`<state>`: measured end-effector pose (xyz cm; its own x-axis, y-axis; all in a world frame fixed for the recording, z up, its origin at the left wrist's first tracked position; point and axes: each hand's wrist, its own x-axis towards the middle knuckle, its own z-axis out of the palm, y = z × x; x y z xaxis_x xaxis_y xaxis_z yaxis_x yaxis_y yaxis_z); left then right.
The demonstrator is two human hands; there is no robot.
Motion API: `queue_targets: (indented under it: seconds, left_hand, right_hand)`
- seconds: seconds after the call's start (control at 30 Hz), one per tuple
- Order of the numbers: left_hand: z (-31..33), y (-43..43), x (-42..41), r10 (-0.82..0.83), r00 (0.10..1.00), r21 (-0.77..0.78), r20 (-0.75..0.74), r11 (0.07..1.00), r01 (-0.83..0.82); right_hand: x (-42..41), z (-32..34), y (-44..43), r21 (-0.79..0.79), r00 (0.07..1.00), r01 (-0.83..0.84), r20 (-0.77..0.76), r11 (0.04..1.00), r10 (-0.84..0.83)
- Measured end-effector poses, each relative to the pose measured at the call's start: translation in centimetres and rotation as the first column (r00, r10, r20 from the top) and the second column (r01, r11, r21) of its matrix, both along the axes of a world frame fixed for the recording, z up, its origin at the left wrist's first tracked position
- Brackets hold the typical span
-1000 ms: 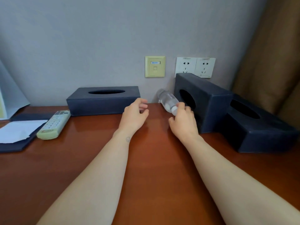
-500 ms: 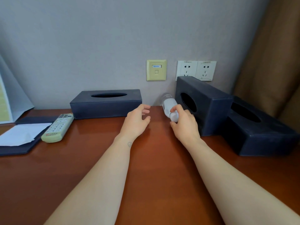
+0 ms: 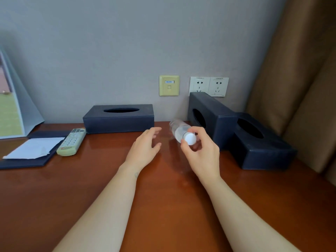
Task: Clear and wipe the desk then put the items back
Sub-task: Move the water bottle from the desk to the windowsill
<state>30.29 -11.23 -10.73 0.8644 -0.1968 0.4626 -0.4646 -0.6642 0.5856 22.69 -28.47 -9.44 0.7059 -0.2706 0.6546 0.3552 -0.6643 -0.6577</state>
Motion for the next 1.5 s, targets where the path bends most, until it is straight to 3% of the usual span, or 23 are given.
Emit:
queue_targets:
  seconds: [0.17, 0.3, 0.47, 0.63, 0.83, 1.0, 1.13, 1.5]
  left_hand:
    - [0.0, 0.5, -3.7, -0.006, 1.0, 0.033, 0.007, 0.999, 0.006]
    - [0.0, 0.3, -5.8, -0.031, 0.998, 0.059, -0.058, 0.998, 0.035]
    - [0.6, -0.2, -8.9, 0.004, 0.998, 0.032, -0.069, 0.999, -0.002]
    - [2.1, -1.5, -13.5, 0.016, 0.995, 0.187, -0.099, 0.982, 0.003]
    - [4.3, -5.1, -19.6, -0.087, 0.98, 0.276, -0.181, 0.951, 0.135]
    - [6.3, -9.8, -24.9, -0.204, 0.959, 0.093, -0.195, 0.97, 0.225]
    - [8.3, -14.4, -28.8, -0.324, 0.928, 0.044, -0.186, 0.94, 0.338]
    - [11.9, -28.2, -40.5, -0.627, 0.77, -0.241, -0.118, 0.77, 0.591]
  right_hand:
    - [-3.8, 0.0, -0.5, 0.386, 0.997, -0.071, 0.034, 0.92, 0.063]
    - [-6.1, -0.2, -0.8, 0.537, 0.994, -0.077, -0.03, 0.84, 0.109]
    - [-8.8, 1.1, -1.8, 0.512, 0.983, -0.082, -0.098, 0.855, 0.153]
    - [-11.7, 4.7, -3.6, 0.437, 0.982, -0.046, -0.145, 0.898, 0.12]
    - [-17.5, 9.4, -6.0, 0.367, 0.978, -0.011, -0.19, 0.93, 0.086]
    - [-23.7, 12.9, -9.5, 0.336, 0.99, 0.034, -0.139, 0.941, 0.014]
    - [-28.9, 15.5, -13.0, 0.351, 0.993, 0.103, -0.093, 0.931, -0.074]
    - [-44.1, 20.7, -22.1, 0.236, 0.943, 0.329, -0.028, 0.914, -0.332]
